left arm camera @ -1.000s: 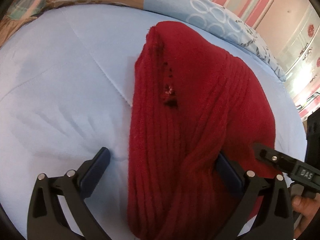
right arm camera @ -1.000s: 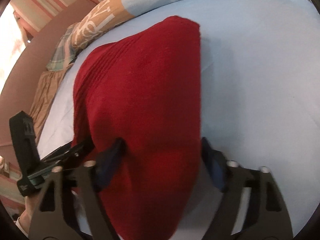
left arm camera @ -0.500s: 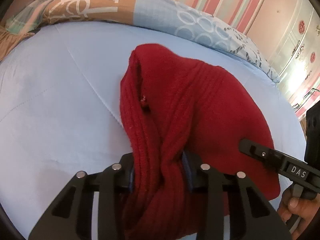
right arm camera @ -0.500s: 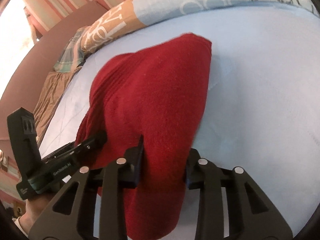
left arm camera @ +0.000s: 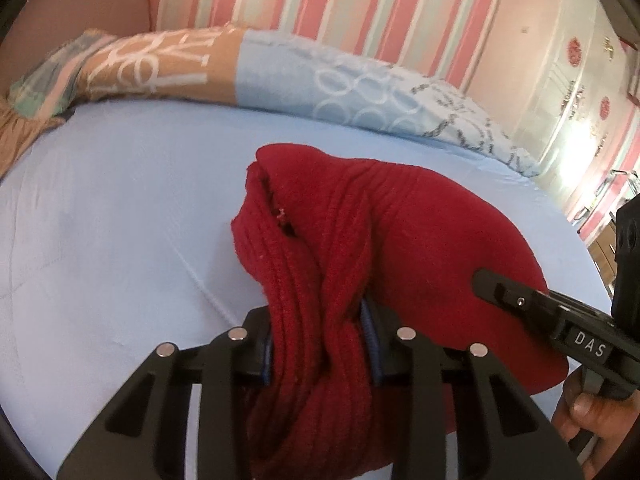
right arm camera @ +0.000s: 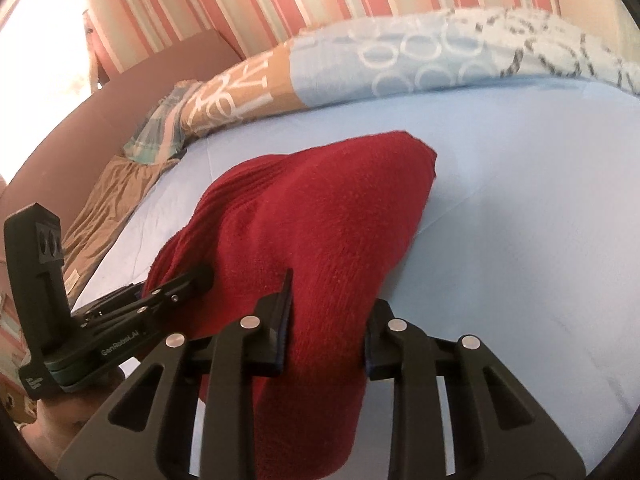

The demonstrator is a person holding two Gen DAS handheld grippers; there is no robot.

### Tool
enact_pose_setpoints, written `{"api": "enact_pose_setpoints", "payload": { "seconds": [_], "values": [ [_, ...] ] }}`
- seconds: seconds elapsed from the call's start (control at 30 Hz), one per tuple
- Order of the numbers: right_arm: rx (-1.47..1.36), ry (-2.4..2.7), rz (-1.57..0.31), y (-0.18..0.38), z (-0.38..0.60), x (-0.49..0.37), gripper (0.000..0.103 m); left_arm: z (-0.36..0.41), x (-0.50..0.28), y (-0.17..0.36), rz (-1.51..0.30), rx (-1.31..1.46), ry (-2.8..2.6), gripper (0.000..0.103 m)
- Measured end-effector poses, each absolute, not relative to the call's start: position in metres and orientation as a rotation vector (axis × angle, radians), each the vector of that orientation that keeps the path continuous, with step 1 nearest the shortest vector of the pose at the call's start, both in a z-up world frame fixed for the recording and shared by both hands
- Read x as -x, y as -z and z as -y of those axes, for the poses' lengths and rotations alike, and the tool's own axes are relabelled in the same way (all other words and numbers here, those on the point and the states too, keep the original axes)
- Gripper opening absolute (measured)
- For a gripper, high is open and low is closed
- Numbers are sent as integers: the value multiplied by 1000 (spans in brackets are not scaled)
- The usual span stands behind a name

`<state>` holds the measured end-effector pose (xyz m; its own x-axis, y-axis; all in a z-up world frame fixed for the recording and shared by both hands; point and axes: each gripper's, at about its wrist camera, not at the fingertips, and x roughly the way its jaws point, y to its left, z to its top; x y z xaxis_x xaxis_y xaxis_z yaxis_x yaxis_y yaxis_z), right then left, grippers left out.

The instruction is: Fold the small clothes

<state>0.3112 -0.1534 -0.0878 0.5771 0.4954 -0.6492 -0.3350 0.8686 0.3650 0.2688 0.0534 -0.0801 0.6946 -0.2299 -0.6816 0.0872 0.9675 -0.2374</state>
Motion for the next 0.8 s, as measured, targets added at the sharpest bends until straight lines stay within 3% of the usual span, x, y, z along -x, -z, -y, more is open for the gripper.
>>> {"api": "enact_pose_setpoints", "payload": {
  "seconds": [0.47,0.6,0.73,0.8],
  "values": [
    [-127,-392,-694,34,295,-209,27,97,-191,29,-712,98,279,35],
    [-127,-339,-733,73,339,-168,27,144,-155,63,-759,91,288,35],
    [-210,-333,-871,147,373,-148,30,175,-125,132,-855,102,233,37],
    [-200,-327,-841,167,379,-131,42,180,-110,149,-826,79,196,49]
  ]
}}
